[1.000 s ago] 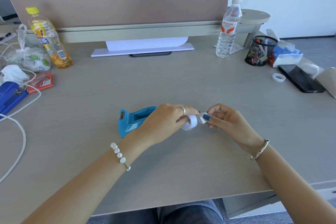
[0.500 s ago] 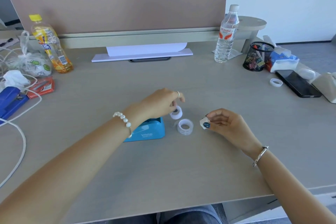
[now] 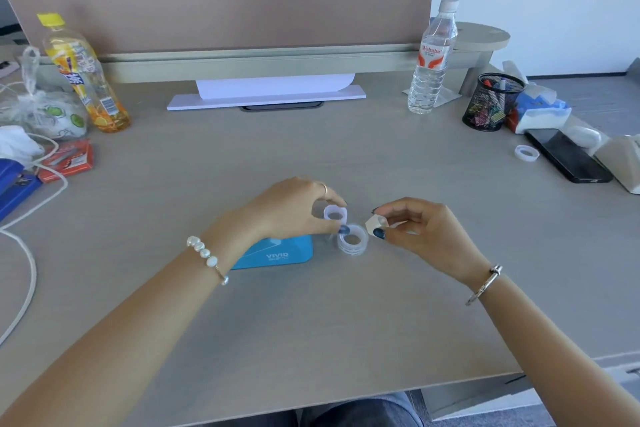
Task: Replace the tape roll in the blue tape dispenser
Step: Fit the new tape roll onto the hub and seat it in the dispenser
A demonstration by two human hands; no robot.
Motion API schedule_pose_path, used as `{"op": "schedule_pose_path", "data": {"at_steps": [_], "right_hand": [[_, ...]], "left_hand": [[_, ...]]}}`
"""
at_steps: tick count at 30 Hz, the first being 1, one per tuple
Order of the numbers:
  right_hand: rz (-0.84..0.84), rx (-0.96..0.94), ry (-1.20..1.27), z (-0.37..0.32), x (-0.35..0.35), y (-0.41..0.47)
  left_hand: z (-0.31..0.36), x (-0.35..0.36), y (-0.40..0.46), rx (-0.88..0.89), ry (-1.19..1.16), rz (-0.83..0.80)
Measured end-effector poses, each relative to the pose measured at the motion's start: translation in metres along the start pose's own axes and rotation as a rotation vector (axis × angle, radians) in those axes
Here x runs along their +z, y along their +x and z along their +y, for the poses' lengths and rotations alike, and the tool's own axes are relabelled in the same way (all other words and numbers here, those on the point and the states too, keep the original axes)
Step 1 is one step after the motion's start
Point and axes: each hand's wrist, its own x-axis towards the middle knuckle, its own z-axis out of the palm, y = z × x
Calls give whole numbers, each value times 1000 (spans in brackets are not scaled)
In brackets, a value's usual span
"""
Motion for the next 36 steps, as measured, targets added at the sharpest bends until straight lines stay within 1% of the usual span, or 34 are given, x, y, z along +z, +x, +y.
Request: {"op": "schedule_pose_path", "data": {"at_steps": [6, 8, 10, 14, 16, 24, 28, 32, 36], "right_hand": [[-49, -106, -161, -14, 15, 5], [-66, -120, -208, -14, 18, 7], [-70, -111, -248, -12, 19, 9], [-69, -85, -307, -9, 19, 9], [-74, -76, -311, -9, 19, 10], [-141, -141, -358, -7, 16, 14], [-169, -135, -349, 0, 14, 9], [-129, -88, -314, 5, 13, 2], [-131, -110, -374, 3, 14, -3]], "left_hand": [[-6, 15, -11, 55, 155, 95], [-2, 21, -8, 70, 245, 118], [4, 26, -3, 89, 279, 152], [8, 32, 1, 117, 243, 230], [7, 33, 2, 106, 226, 241], [5, 31, 0, 63, 232, 200], [4, 33, 1, 41, 218, 226], [6, 31, -1, 28, 192, 216], [9, 23, -7, 25, 106, 186]]}}
